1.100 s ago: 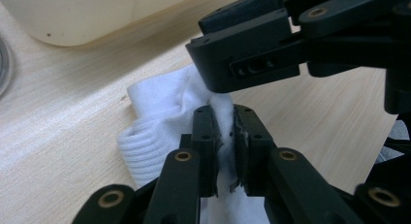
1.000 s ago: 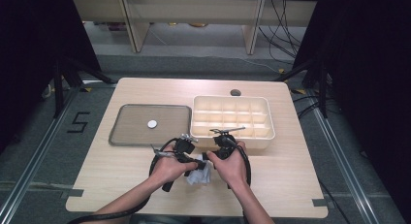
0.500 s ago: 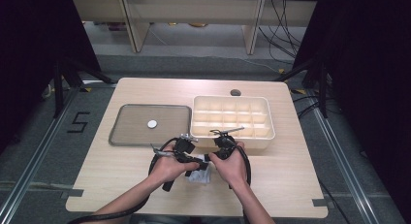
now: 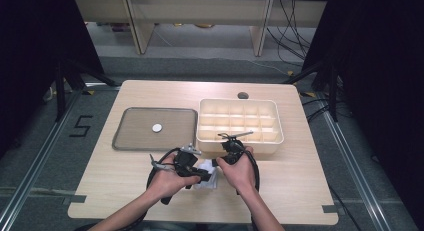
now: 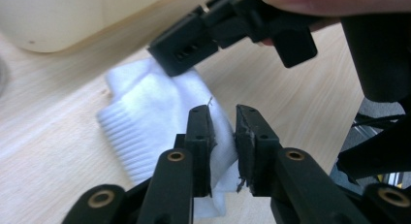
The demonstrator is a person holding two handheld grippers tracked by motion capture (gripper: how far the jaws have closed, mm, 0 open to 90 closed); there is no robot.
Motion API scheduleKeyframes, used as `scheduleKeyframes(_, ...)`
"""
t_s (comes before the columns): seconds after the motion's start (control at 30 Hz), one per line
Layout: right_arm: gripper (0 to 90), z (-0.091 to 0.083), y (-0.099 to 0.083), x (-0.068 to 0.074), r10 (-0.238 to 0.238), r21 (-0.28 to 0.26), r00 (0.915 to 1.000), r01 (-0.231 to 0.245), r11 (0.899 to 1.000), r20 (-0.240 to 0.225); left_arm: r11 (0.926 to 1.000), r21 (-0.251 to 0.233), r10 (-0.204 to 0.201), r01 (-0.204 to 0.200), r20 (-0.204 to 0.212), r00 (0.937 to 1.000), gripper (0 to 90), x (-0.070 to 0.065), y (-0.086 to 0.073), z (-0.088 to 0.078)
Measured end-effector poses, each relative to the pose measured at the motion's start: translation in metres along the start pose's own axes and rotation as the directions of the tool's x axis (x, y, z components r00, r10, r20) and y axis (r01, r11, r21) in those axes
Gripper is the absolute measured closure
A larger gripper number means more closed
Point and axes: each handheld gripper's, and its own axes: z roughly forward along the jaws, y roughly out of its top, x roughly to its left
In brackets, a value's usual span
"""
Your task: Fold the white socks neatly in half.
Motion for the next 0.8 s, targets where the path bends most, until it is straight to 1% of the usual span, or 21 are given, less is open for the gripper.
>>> scheduleKeyframes(0.03, 84.7, 0.001, 0.000, -0.001, -0.016, -0.003, 0.9998, 0.016, 1.000, 0.011, 0.9999, 0.011, 0.006, -0.006, 0.003, 1.0000, 77.6, 0.000, 0.000, 0.002)
scheduleKeyframes(0.07, 84.6, 0.002, 0.000, -0.002, -0.018, 0.000, 0.9998, 0.018, 1.000, 0.013, 1.0000, 0.007, -0.004, 0.004, 0.002, 1.0000, 78.3, -0.001, -0.001, 0.004)
scheduleKeyframes(0.1, 84.6, 0.002, 0.000, -0.002, -0.020, -0.003, 0.9997, 0.020, 1.000, 0.011, 0.9999, 0.013, 0.002, -0.002, 0.009, 1.0000, 78.7, -0.001, -0.002, 0.006)
scheduleKeyframes(0.17, 84.6, 0.003, -0.001, -0.003, -0.023, 0.002, 0.9995, 0.023, 1.000, 0.021, 0.9996, 0.026, 0.007, -0.008, 0.006, 1.0000, 79.6, -0.002, -0.003, 0.009)
scheduleKeyframes(0.2, 84.6, 0.002, -0.001, -0.001, -0.004, 0.010, 0.9998, 0.004, 1.000, 0.017, 0.9995, 0.030, 0.013, -0.013, 0.006, 0.9999, 80.0, -0.003, -0.003, 0.011)
scheduleKeyframes(0.23, 84.6, 0.002, -0.001, -0.001, -0.006, 0.018, 0.9999, 0.006, 1.000, 0.011, 0.9996, 0.028, 0.007, -0.007, 0.005, 1.0000, 80.1, -0.004, -0.004, 0.012)
scheduleKeyframes(0.27, 84.6, 0.003, -0.001, -0.002, -0.027, 0.017, 0.9993, 0.027, 1.000, 0.024, 0.9994, 0.031, 0.011, -0.011, 0.004, 0.9999, 80.2, -0.004, -0.004, 0.013)
scheduleKeyframes(0.3, 84.6, 0.003, -0.001, 0.000, -0.011, 0.013, 0.9995, 0.010, 1.000, 0.028, 0.9994, 0.034, 0.012, -0.012, 0.005, 0.9999, 80.2, -0.004, -0.004, 0.013)
scheduleKeyframes(0.37, 84.6, 0.004, -0.002, 0.001, -0.013, 0.016, 0.9995, 0.012, 1.000, 0.028, 0.9989, 0.042, 0.023, -0.022, -0.005, 0.9997, 80.2, -0.005, -0.004, 0.014)
scheduleKeyframes(0.43, 84.5, 0.005, -0.003, -0.001, -0.041, 0.019, 0.9982, 0.040, 0.999, 0.043, 0.9984, 0.046, 0.034, -0.033, -0.002, 0.9994, 80.2, -0.004, -0.005, 0.016)
scheduleKeyframes(0.47, 84.3, 0.005, -0.003, 0.001, -0.025, 0.023, 0.9988, 0.024, 0.999, 0.041, 0.9986, 0.043, 0.030, -0.030, -0.001, 0.9996, 80.2, -0.004, -0.006, 0.016)
scheduleKeyframes(0.5, 84.1, 0.005, -0.003, 0.001, -0.022, 0.023, 0.9990, 0.021, 1.000, 0.039, 0.9987, 0.042, 0.027, -0.027, 0.001, 0.9996, 80.3, -0.004, -0.006, 0.016)
scheduleKeyframes(0.53, 83.8, 0.005, -0.003, 0.001, -0.024, 0.023, 0.9989, 0.023, 0.999, 0.040, 0.9984, 0.044, 0.034, -0.035, 0.005, 0.9994, 80.2, -0.003, -0.005, 0.016)
scheduleKeyframes(0.57, 83.2, 0.004, -0.003, 0.000, -0.045, 0.022, 0.9979, 0.044, 0.999, 0.046, 0.9986, 0.045, 0.029, -0.029, 0.003, 0.9996, 80.2, -0.003, -0.005, 0.016)
scheduleKeyframes(0.6, 81.8, 0.002, -0.002, 0.001, -0.036, 0.019, 0.9987, 0.035, 0.999, 0.035, 0.9988, 0.040, 0.027, -0.027, 0.007, 0.9996, 80.2, -0.004, -0.005, 0.015)
scheduleKeyframes(0.63, 80.2, 0.000, -0.001, 0.002, -0.039, 0.016, 0.9982, 0.038, 0.999, 0.047, 0.9987, 0.041, 0.029, -0.029, 0.008, 0.9995, 80.3, -0.003, -0.005, 0.015)
scheduleKeyframes(0.67, 78.5, -0.003, -0.001, 0.002, -0.066, -0.006, 0.9960, 0.066, 0.998, 0.061, 0.9988, 0.041, 0.027, -0.028, 0.007, 0.9996, 80.3, -0.003, -0.005, 0.015)
scheduleKeyframes(0.7, 78.1, -0.006, 0.000, 0.005, -0.046, -0.016, 0.9973, 0.047, 0.999, 0.058, 0.9988, 0.044, 0.023, -0.023, 0.003, 0.9997, 80.3, -0.004, -0.005, 0.015)
scheduleKeyframes(0.73, 77.9, -0.011, 0.000, 0.005, -0.087, -0.033, 0.9929, 0.090, 0.995, 0.081, 0.9991, 0.037, 0.019, -0.019, 0.011, 0.9998, 80.2, -0.004, -0.005, 0.016)
scheduleKeyframes(0.77, 78.1, -0.015, 0.000, 0.008, -0.092, -0.046, 0.9911, 0.097, 0.994, 0.096, 0.9991, 0.037, 0.019, -0.020, 0.013, 0.9997, 80.1, -0.004, -0.005, 0.016)
scheduleKeyframes(0.8, 79.0, -0.018, 0.000, 0.012, -0.072, -0.049, 0.9931, 0.077, 0.996, 0.092, 0.9988, 0.044, 0.022, -0.022, 0.005, 0.9998, 80.1, -0.004, -0.005, 0.016)
